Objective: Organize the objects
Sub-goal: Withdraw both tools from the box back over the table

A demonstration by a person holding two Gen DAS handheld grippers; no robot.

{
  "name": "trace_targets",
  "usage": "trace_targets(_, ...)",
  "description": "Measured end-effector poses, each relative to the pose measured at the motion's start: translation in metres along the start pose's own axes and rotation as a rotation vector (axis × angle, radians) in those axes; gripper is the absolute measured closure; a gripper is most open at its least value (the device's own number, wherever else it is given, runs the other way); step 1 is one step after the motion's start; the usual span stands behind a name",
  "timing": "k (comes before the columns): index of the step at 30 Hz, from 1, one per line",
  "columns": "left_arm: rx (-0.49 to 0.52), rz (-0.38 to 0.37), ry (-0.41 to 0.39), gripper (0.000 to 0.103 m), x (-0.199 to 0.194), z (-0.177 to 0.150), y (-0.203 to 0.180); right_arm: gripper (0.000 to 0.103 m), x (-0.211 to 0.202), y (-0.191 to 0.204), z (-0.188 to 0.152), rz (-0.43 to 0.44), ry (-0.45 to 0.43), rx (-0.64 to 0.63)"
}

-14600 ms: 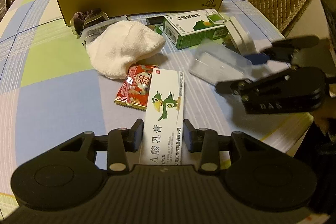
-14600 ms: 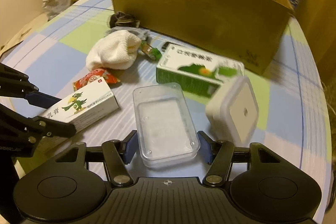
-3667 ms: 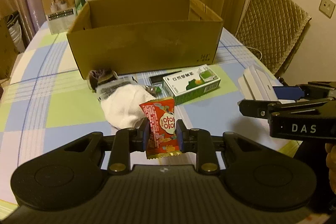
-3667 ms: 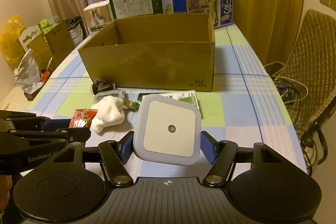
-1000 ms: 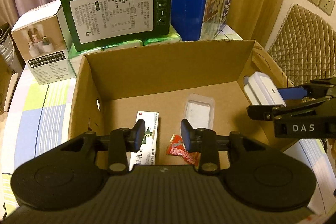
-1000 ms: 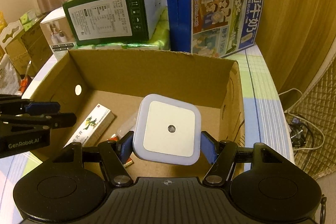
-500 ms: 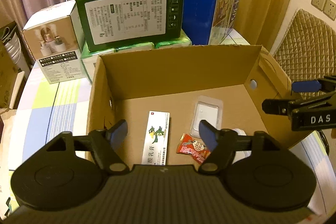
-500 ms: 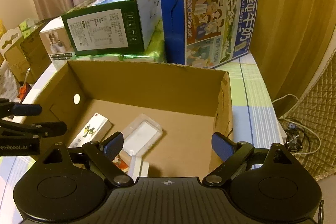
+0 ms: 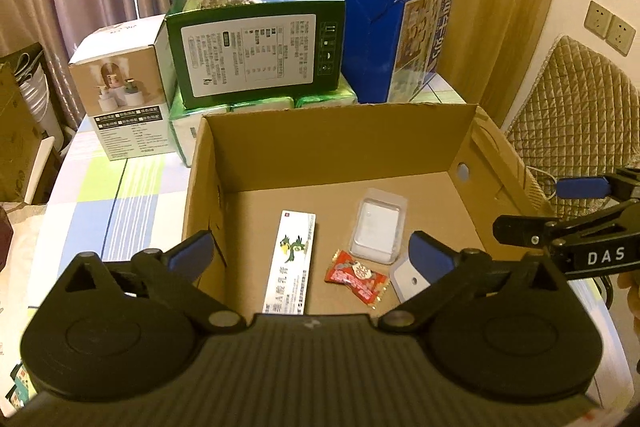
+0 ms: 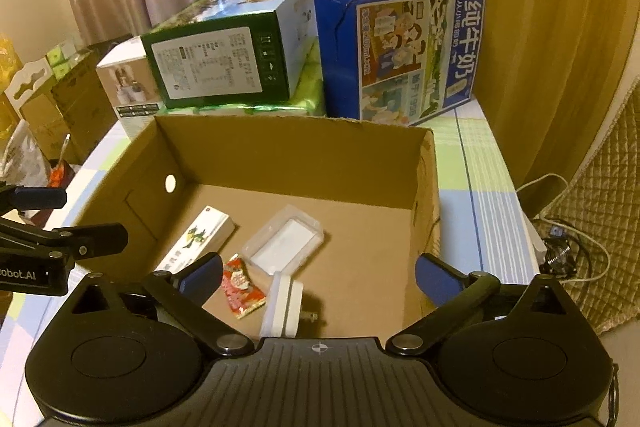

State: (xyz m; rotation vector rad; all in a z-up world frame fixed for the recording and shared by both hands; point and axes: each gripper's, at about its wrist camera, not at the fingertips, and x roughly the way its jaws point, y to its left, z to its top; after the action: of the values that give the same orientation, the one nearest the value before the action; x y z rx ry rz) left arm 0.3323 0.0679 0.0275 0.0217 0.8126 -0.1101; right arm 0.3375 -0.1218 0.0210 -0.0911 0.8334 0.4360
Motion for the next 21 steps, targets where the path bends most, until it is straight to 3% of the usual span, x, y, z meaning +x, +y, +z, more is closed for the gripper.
trace_targets(13, -0.006, 0.009, -0.063, 0.001, -0.078, -0.037, -0.021, 0.002, -0.073, 0.008, -0.032, 0.016, -0.033, 0.024)
trace_targets(21, -0.007, 0.018, -0.104, 0.001, -0.131, -0.078, -0.032, 0.002, -0.129, 0.022, -0.072, 0.016, -0.084, 0.005)
